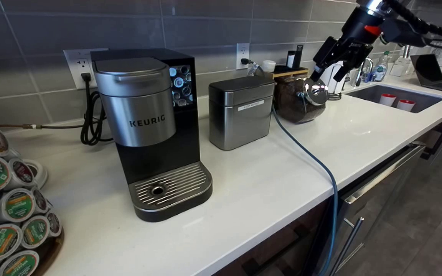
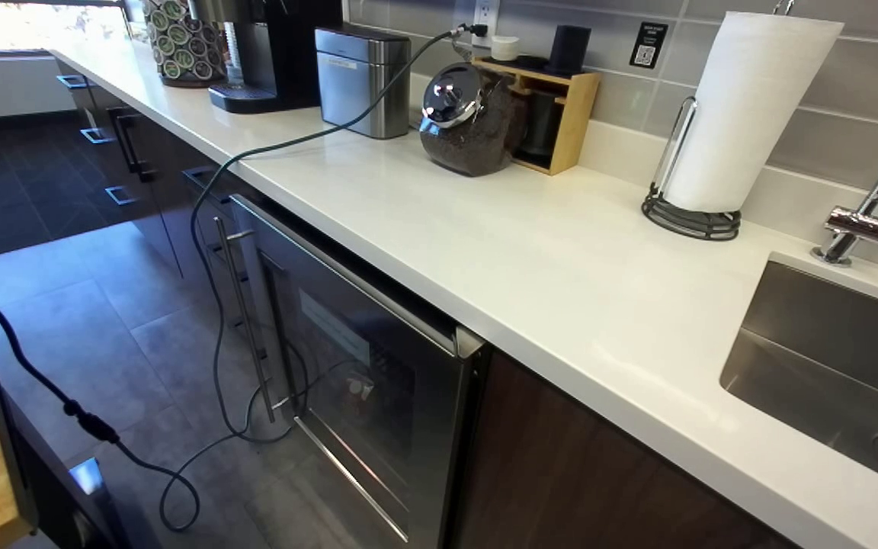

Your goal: Open the bin

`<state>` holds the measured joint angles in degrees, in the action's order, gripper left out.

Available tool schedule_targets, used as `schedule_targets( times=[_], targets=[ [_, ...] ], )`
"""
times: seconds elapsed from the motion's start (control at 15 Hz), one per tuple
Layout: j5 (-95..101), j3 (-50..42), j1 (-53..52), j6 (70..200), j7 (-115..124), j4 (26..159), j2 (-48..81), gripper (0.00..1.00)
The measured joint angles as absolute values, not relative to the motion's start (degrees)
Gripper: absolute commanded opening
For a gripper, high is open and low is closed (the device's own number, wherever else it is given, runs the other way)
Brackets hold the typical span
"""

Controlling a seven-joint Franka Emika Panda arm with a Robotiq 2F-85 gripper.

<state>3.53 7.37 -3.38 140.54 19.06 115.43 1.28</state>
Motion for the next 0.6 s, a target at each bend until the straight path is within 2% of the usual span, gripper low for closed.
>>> schedule_targets(
  times=[0.27, 0.6],
  targets=[
    [1.5, 7.7, -4.8, 140.5, 28.6, 114.9, 2.9, 1.00],
    [0.3, 8.3, -9.8, 143.7, 45.7, 110.0, 11.8, 1.00]
  ],
)
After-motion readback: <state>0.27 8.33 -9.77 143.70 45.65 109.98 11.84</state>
